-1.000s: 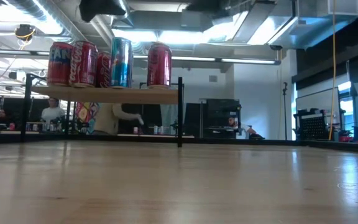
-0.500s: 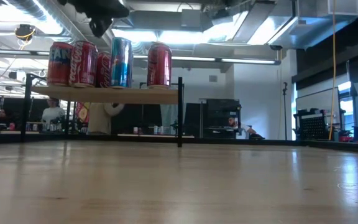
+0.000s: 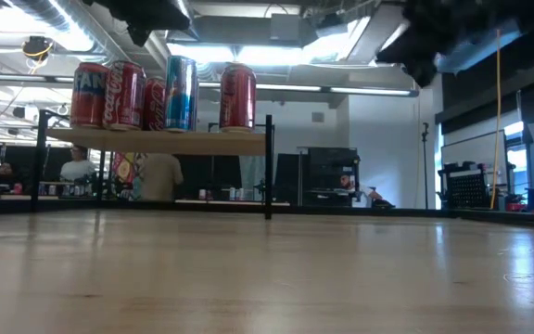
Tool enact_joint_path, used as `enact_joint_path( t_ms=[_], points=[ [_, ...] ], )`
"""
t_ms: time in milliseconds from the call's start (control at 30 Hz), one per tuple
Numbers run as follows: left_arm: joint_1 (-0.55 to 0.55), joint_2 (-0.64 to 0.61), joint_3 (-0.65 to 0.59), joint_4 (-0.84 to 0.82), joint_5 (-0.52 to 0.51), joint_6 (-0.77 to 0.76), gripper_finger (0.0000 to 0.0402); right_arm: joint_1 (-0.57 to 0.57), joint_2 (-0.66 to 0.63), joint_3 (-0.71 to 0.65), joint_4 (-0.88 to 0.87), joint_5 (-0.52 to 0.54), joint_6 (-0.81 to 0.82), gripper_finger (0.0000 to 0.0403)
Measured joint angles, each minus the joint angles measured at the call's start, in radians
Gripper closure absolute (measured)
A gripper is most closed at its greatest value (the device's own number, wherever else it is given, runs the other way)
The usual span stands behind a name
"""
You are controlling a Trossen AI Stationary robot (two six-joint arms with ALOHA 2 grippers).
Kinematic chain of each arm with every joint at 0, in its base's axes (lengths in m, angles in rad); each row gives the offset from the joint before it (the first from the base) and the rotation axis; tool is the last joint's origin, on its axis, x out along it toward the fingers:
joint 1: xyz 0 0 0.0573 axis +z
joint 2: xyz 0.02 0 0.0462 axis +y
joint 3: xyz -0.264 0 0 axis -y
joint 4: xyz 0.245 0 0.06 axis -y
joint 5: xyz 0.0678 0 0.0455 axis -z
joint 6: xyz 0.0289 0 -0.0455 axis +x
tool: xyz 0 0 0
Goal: Place canned beverage on shelf
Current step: Return to Home Position
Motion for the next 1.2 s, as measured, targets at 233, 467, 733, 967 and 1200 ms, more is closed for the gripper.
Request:
enact_joint_path(
  t_ms=[233, 467, 733, 967, 1200],
  points=[
    [0.0, 0.008, -0.032, 0.028, -0.022, 0.079, 0.038, 0.0, -0.093, -0.136, 0.018, -0.026, 0.049, 0.0363],
    [-0.001, -0.038, -0.224, 0.328, 0.091, 0.066, 0.0382, 0.0, -0.241, -0.259, 0.013, 0.053, -0.033, 0.0363],
    [-0.025, -0.145, -0.444, 0.607, 0.116, 0.045, 0.0382, 0.0, -0.558, -0.463, 0.134, 0.052, -0.055, 0.0363],
    [-0.027, -0.275, -0.539, 0.629, 0.111, 0.037, 0.0382, 0.0, -0.786, -0.571, 0.119, 0.001, -0.022, 0.0363],
    [-0.027, -0.438, -0.61, 0.57, 0.099, 0.01, 0.0382, 0.0, -0.862, -0.595, 0.066, 0.002, -0.018, 0.0363]
  ],
)
